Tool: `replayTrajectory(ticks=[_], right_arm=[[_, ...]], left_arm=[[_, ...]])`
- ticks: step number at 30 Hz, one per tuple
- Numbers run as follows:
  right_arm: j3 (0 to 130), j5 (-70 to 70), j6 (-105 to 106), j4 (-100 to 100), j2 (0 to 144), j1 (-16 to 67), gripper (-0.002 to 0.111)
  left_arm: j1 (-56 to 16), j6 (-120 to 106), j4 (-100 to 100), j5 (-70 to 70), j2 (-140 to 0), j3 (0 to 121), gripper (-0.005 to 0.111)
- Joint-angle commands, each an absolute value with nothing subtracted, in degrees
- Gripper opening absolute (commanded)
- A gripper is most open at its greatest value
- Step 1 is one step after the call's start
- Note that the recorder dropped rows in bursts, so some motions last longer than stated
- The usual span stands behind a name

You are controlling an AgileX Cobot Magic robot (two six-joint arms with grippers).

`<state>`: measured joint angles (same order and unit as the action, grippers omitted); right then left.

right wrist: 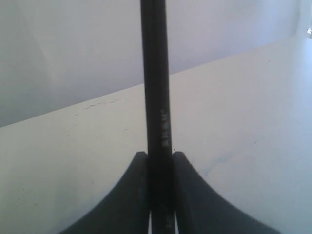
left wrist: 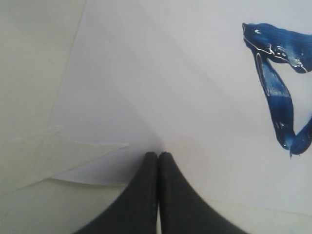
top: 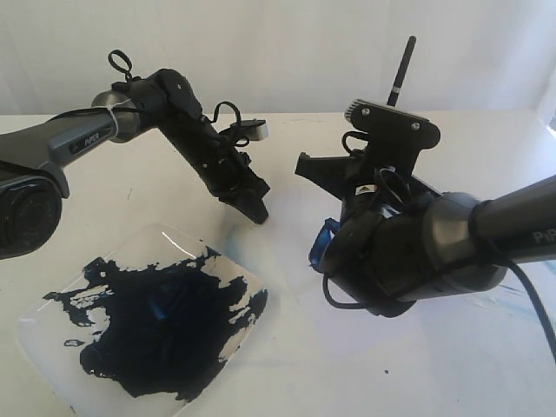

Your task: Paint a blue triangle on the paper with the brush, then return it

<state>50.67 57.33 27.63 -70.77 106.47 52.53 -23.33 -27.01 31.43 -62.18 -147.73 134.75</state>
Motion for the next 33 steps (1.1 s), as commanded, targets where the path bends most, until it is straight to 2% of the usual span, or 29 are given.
replayTrajectory(ticks=[1, 33], right_arm=[[50.81, 58.35, 29.88, -71.14, 106.44, 52.71, 0.0], [50.59, 64.6, 38.67, -78.4, 105.74, 52.71, 0.0]], left_arm=[[-23.55, -26.98, 31.19, -62.43, -147.61, 134.77, 0.0], [-23.55, -26.98, 31.19, -62.43, -147.61, 134.77, 0.0]])
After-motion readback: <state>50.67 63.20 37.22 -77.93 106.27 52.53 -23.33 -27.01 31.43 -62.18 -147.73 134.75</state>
